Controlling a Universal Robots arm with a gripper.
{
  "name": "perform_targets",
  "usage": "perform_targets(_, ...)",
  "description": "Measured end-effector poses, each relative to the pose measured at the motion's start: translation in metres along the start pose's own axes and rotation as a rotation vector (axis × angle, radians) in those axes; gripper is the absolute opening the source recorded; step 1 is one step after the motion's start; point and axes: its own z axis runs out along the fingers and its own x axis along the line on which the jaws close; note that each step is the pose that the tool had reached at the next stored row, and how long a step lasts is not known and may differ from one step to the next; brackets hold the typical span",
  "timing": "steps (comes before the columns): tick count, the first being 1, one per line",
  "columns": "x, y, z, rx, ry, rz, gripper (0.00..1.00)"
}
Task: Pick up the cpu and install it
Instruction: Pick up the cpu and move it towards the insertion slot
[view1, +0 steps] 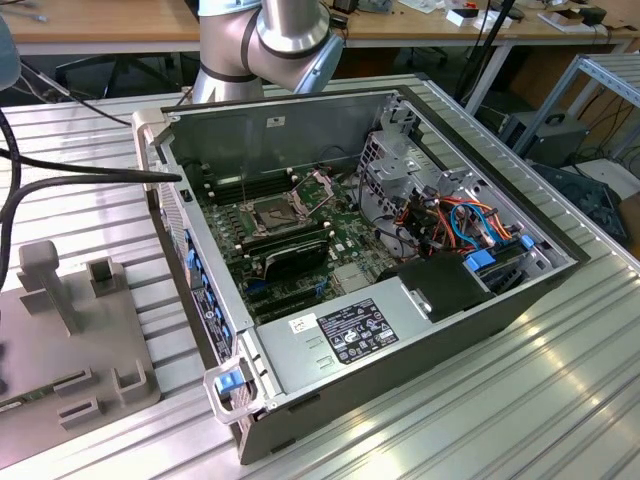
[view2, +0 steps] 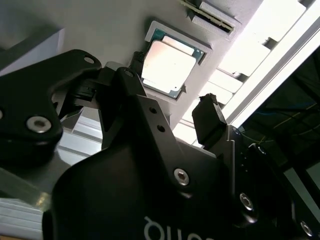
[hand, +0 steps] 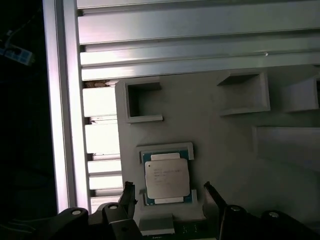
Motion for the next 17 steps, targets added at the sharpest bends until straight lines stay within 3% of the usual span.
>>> perform_targets(5,-0.0001,-0.0003,0.0082,0.0001,0.0,0.0,0.66)
perform_targets(12,-0.0001,-0.0003,0.0085,0.0001,0.0001,0.0,0.66)
perform_targets(17,-0.0001,-0.0004,0.0124,0.0001,0.0001,0.0,0.66)
